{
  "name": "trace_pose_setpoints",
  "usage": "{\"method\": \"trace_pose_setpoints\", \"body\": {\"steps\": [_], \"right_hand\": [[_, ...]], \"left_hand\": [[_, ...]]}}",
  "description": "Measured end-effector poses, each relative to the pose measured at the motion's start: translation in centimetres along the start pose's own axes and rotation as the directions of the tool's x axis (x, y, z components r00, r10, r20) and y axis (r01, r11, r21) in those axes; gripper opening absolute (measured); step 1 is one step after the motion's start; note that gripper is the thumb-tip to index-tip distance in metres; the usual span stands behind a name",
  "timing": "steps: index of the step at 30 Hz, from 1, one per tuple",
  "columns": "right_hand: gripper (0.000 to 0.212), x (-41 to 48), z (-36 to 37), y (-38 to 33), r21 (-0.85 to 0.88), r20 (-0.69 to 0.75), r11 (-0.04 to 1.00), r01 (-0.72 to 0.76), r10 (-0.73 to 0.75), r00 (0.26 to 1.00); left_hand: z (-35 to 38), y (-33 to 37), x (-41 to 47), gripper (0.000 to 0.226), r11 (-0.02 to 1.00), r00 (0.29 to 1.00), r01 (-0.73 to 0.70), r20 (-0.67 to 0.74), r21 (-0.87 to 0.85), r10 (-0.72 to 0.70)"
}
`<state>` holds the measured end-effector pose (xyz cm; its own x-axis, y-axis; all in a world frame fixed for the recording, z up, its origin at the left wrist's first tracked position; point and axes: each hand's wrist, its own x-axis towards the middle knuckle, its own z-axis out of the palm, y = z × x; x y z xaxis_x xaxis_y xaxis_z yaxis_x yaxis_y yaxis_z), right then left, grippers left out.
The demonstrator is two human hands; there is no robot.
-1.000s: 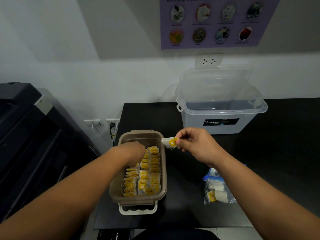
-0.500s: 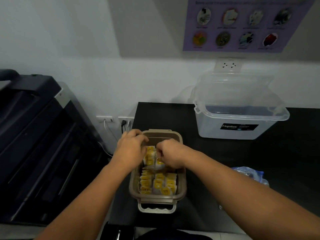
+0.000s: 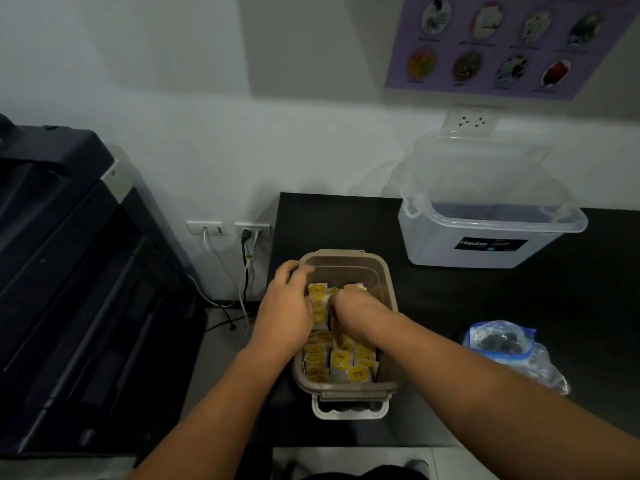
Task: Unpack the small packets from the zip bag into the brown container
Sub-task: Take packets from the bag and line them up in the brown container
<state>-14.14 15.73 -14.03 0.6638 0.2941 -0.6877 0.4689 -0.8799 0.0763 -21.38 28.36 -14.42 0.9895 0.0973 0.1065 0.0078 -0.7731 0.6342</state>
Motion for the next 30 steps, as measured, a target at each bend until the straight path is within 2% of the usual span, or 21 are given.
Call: {"method": "trace_pose_setpoints", "body": {"steps": [2, 7, 9, 16, 20, 22, 25, 27, 30], "right_hand": [[0.056, 0.1, 0.1, -0.3, -0.015, 0.011, 1.0, -0.013, 0.013, 1.0], [0.03, 0.8, 0.8, -0.4, 0.082, -0.122, 0.994, -0.073, 0.083, 0.989], [0.027, 0.3, 0.4, -0.5, 0.091, -0.149, 0.993, -0.079, 0.092, 0.984], [0.033, 0.2, 0.3, -0.7, -0.026, -0.025, 0.997, -0.078, 0.078, 0.997], [0.039, -0.7, -0.1, -0.8, 0.007, 0.008, 0.999, -0.048, 0.048, 0.999], [0.037, -2.0, -0.7, -0.1, 0.063, -0.064, 0.998, -0.01, 0.014, 0.998], [0.037, -4.6, -1.9, 2.2, 0.253, -0.197, 0.966, 0.053, -0.002, 0.98], [0.039, -6.7, -2.6, 4.1, 0.368, -0.286, 0.922, 0.117, -0.008, 0.958], [0.03, -9.6, -2.4, 7.6, 0.517, -0.42, 0.824, 0.231, 0.009, 0.907]], "left_hand": [[-0.1, 0.1, -0.1, 0.056, 0.997, 0.999, 0.038, 0.001, -0.06, -0.038], [-0.5, -0.2, -0.3, 0.059, 0.988, 0.995, 0.102, 0.021, -0.112, -0.1], [-0.5, -0.3, -0.5, 0.06, 0.987, 0.994, 0.113, 0.026, -0.113, -0.111], [-0.2, -0.2, -0.4, 0.057, 0.984, 0.989, 0.146, 0.032, -0.105, -0.144], [-0.3, -0.2, -0.3, 0.059, 0.986, 0.989, 0.146, 0.039, -0.079, -0.143], [-0.4, -0.1, -0.2, 0.057, 0.986, 0.988, 0.149, 0.042, -0.071, -0.147], [-1.0, 0.5, 0.1, 0.059, 0.989, 0.989, 0.147, -0.009, -0.005, -0.147], [-1.4, 1.7, 0.5, 0.057, 0.993, 0.99, 0.117, -0.076, 0.024, -0.115], [-1.6, 4.8, 1.1, 0.048, 0.998, 0.988, 0.059, -0.141, 0.011, -0.057]]}}
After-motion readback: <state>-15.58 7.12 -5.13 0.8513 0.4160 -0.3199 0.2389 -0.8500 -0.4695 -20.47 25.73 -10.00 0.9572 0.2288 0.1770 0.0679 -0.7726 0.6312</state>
